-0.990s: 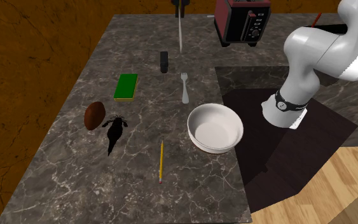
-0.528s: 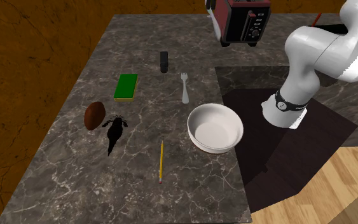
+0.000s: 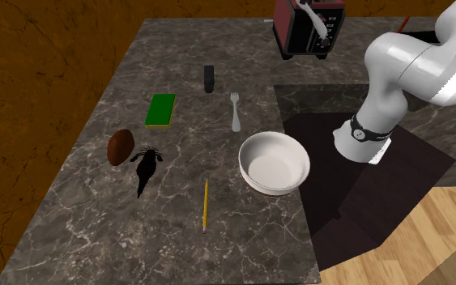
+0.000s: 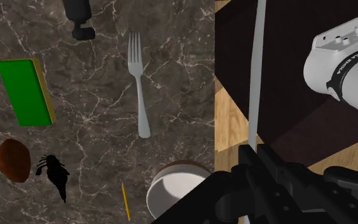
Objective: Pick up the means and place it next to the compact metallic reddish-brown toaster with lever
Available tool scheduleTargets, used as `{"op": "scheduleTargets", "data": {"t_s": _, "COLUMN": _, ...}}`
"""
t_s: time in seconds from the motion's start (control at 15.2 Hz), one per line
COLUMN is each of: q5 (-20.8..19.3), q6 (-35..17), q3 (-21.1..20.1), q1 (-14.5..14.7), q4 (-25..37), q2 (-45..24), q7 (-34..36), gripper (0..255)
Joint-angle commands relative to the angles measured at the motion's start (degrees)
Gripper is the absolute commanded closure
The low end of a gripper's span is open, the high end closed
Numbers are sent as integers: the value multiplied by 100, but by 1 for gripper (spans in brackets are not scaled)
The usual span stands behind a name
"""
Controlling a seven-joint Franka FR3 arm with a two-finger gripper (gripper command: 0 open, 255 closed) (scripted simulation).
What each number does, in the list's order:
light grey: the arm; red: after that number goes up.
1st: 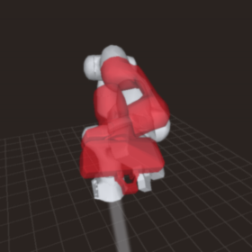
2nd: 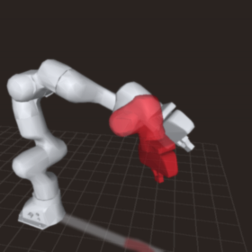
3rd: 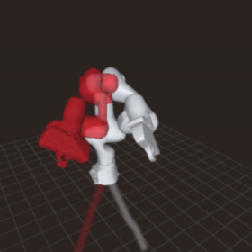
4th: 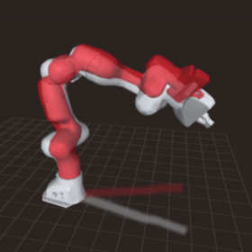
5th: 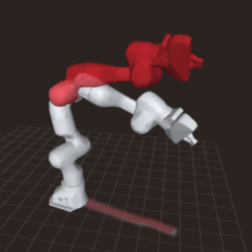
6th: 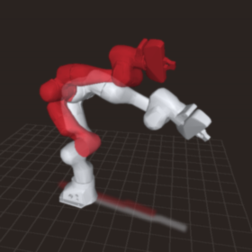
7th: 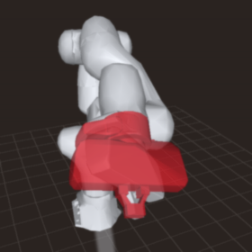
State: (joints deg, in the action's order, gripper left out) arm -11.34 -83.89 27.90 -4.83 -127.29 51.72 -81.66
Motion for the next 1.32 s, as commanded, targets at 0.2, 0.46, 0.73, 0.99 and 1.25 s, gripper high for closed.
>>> {"op": "scheduleTargets", "data": {"t_s": 0.2, "q5": -218, "q6": 662, "q3": -83, "q1": -423, "q4": -289, "q2": 912, "q7": -201, "gripper": 255}}
{"op": "scheduleTargets", "data": {"t_s": 0.46, "q5": -400, "q6": 1231, "q3": -87, "q1": -739, "q4": -389, "q2": 1559, "q7": -434, "gripper": 255}}
{"op": "scheduleTargets", "data": {"t_s": 0.73, "q5": -608, "q6": 1833, "q3": -51, "q1": -1026, "q4": -369, "q2": 2132, "q7": -720, "gripper": 255}}
{"op": "scheduleTargets", "data": {"t_s": 0.99, "q5": -857, "q6": 2451, "q3": 11, "q1": -1275, "q4": -234, "q2": 2623, "q7": -1057, "gripper": 255}}
{"op": "scheduleTargets", "data": {"t_s": 1.25, "q5": -1160, "q6": 3072, "q3": 88, "q1": -1465, "q4": 11, "q2": 3031, "q7": -1438, "gripper": 255}}
